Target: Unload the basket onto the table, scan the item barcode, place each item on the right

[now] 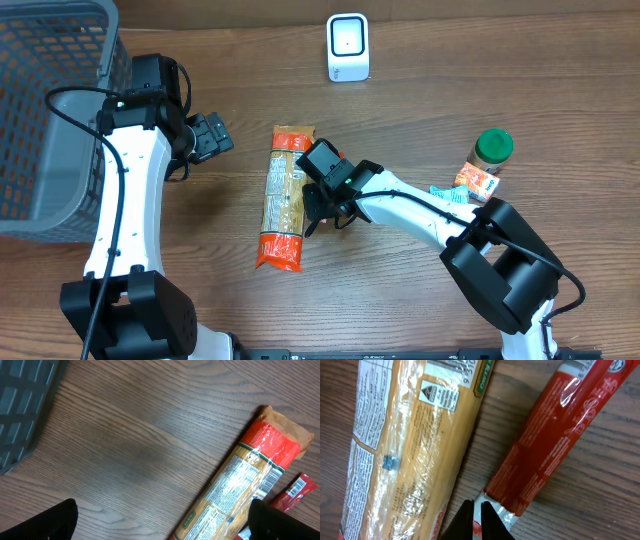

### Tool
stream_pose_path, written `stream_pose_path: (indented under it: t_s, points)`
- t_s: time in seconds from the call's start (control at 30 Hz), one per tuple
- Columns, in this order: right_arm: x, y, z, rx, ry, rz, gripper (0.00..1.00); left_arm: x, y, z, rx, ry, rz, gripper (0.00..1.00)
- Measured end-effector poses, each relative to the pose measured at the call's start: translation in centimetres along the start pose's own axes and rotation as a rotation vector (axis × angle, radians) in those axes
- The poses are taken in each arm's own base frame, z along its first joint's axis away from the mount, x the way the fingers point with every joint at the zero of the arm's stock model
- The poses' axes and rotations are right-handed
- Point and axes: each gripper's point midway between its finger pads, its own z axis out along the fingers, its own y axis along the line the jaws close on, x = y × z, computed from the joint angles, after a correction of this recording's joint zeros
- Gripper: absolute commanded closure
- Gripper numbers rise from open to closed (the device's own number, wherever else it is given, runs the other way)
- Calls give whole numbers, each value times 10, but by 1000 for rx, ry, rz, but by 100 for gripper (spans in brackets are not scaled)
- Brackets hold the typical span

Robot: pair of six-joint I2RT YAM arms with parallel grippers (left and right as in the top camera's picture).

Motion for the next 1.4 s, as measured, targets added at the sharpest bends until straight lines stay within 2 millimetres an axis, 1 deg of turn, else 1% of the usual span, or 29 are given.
stream_pose_path:
  t_s: [0.17, 0.27, 0.33, 0.4, 0.7, 0.73, 0.77, 0.9, 1.03, 1.1, 1.17, 1.27, 1.4]
  points:
    - [-5, 2, 2, -7, -23, -3, 92, 0, 0, 0, 0, 0, 0, 0]
    - [-5, 1, 8, -4, -22, -2, 92, 0, 0, 0, 0, 0, 0, 0]
    - [-2, -2, 13, 5, -8, -1, 93, 0, 0, 0, 0, 0, 0, 0]
    - [-1, -4, 15, 9, -4, 0, 94, 0, 0, 0, 0, 0, 0, 0]
    - [16, -16, 10, 65, 74, 12, 94, 0, 0, 0, 0, 0, 0, 0]
    - [19, -19, 8, 79, 91, 15, 92, 0, 0, 0, 0, 0, 0, 0]
    - [22, -23, 6, 93, 111, 20, 90, 0, 0, 0, 0, 0, 0, 0]
    - [35, -41, -4, 152, 196, 17, 90, 0, 0, 0, 0, 0, 0, 0]
    - [46, -60, -13, 196, 275, -39, 92, 0, 0, 0, 0, 0, 0, 0]
    - [53, -74, -19, 244, 317, -66, 92, 0, 0, 0, 0, 0, 0, 0]
    - [54, -88, -24, 301, 332, -89, 94, 0, 0, 0, 0, 0, 0, 0]
    - [50, -110, -31, 391, 329, -122, 94, 0, 0, 0, 0, 0, 0, 0]
    - [49, -131, -40, 462, 350, -151, 93, 0, 0, 0, 0, 0, 0, 0]
